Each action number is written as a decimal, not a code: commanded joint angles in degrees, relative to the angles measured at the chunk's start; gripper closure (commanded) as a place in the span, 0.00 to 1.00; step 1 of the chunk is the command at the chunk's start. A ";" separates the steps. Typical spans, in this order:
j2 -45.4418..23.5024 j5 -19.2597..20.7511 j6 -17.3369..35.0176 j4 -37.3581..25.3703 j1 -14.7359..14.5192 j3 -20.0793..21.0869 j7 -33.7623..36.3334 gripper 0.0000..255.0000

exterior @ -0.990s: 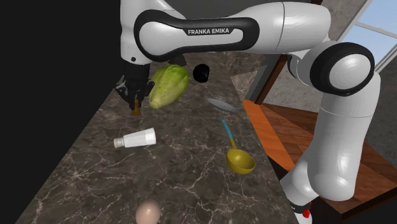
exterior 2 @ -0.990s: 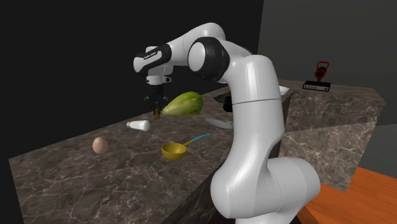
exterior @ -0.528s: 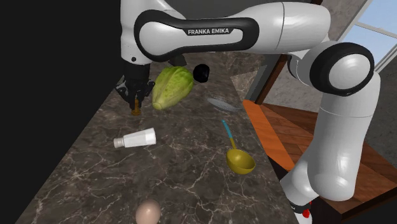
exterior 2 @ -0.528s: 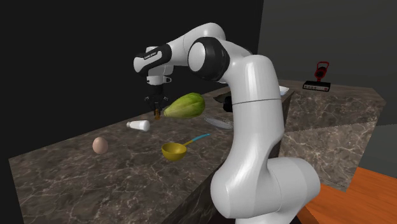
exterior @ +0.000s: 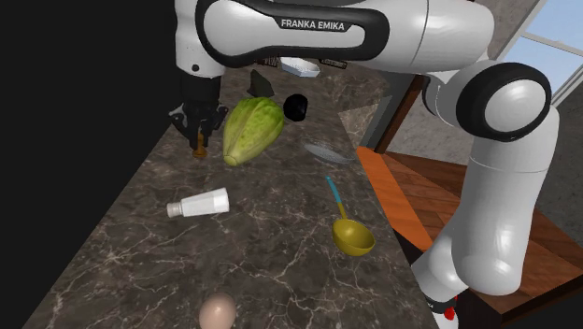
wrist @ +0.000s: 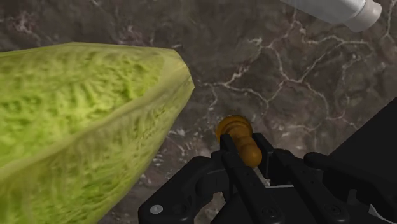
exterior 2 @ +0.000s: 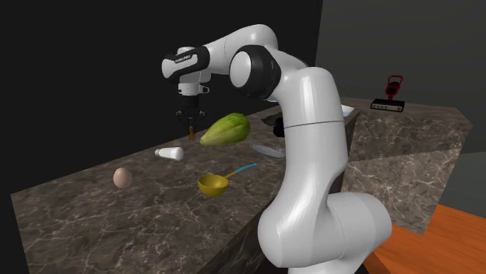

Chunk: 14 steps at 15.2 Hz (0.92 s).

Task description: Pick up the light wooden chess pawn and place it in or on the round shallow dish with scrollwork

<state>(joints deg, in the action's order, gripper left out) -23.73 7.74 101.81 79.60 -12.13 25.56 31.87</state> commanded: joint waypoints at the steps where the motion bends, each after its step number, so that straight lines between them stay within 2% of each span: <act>1: 0.01 -0.04 -1.63 -1.61 -0.11 0.04 -0.07 1.00; 14: -2.28 0.81 -12.99 -15.26 -2.16 0.12 0.10 1.00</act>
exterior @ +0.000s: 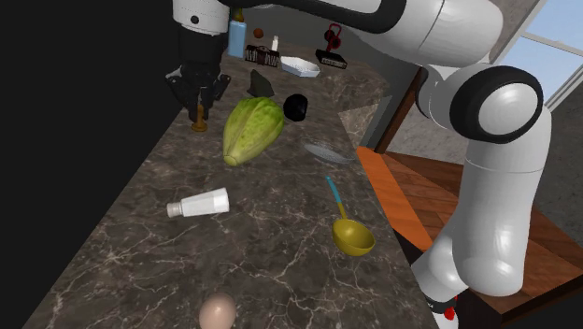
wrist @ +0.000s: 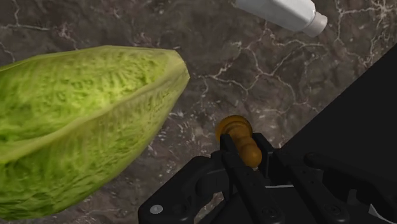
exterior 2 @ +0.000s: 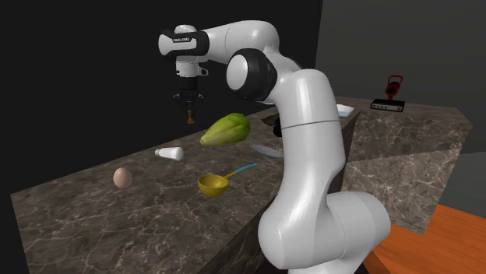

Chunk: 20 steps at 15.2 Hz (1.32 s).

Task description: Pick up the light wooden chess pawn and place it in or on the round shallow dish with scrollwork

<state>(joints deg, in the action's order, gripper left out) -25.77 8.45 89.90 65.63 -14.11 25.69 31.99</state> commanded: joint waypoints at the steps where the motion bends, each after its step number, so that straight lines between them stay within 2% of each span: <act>1: -0.61 0.24 -2.08 -2.66 -0.44 -0.02 0.00 1.00; 6: -3.08 1.23 -7.51 -10.57 -2.14 -0.18 0.10 1.00; 9: 6.47 -2.58 -2.65 3.52 3.80 0.23 -2.78 1.00; 12: 14.26 -6.03 0.23 13.64 8.13 -0.34 -6.53 1.00; 16: 23.25 -9.96 2.36 24.12 12.26 -2.27 -12.19 1.00; 20: 31.01 -12.81 3.19 32.44 15.01 -5.16 -18.07 1.00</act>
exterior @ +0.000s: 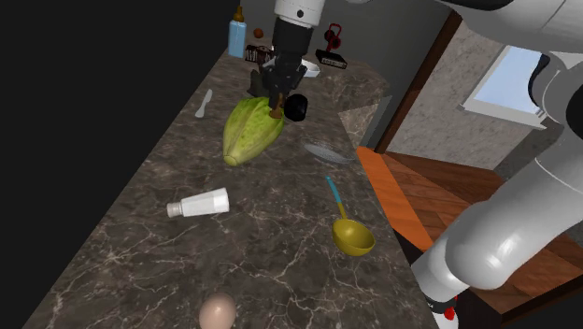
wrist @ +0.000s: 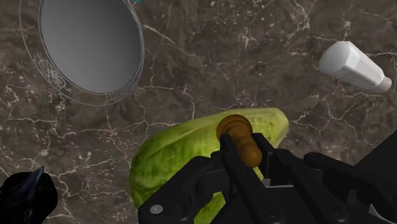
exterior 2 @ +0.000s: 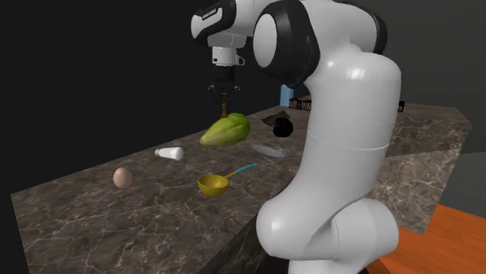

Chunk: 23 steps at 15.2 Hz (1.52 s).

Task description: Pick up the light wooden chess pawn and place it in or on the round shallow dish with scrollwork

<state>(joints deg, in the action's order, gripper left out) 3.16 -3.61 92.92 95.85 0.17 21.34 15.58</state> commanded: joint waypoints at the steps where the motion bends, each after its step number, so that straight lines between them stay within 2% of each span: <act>1: 3.85 -1.27 0.24 4.03 1.28 -1.61 -3.13 1.00; 7: 13.12 -2.85 -0.19 13.17 3.98 -6.96 -11.66 1.00; 13: 20.29 -2.15 -1.45 19.68 6.31 -12.80 -19.84 1.00; 23: 21.66 -2.32 5.27 27.81 6.31 -12.97 -20.78 1.00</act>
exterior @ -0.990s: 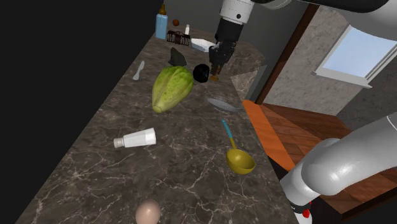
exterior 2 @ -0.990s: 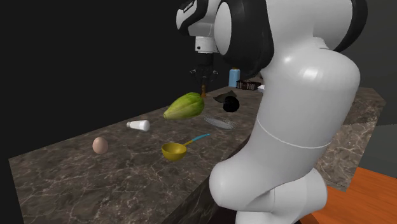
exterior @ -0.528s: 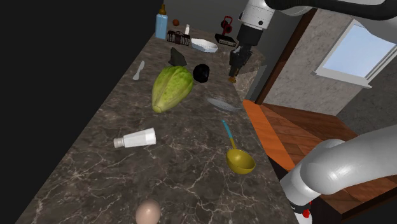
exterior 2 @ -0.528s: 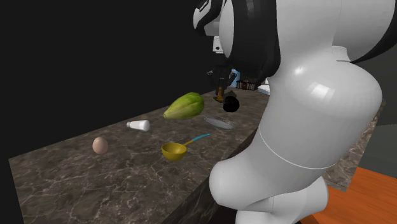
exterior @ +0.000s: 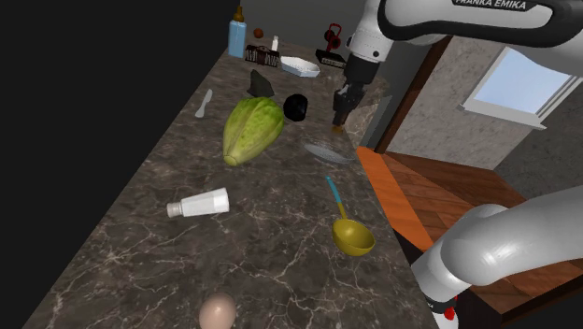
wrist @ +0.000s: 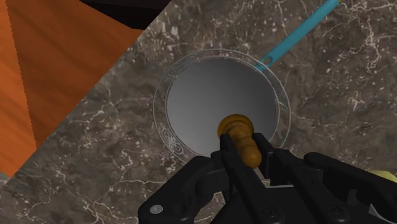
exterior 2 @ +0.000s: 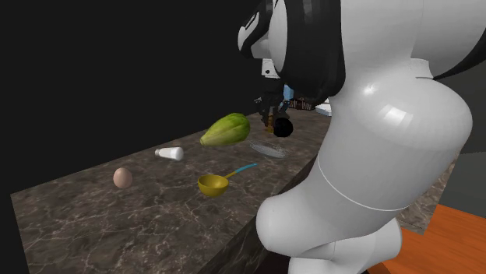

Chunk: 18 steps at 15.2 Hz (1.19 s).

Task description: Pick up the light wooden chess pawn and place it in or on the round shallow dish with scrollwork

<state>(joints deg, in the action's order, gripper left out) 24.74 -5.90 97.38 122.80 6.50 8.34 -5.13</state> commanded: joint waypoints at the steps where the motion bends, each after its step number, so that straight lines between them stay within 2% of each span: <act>1: 0.12 -0.06 1.57 1.66 -0.03 0.05 -0.10 1.00; 6: 0.13 -0.24 5.63 5.74 -0.11 0.25 -0.29 1.00; 14: 0.13 -0.24 5.62 5.73 -0.11 0.25 -0.29 1.00; 15: 0.13 -0.24 5.62 5.73 -0.11 0.25 -0.29 0.00; 18: 0.13 -0.24 5.62 5.73 -0.11 0.25 -0.29 0.00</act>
<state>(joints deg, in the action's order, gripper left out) 24.87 -6.13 103.00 128.54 6.39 8.60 -5.43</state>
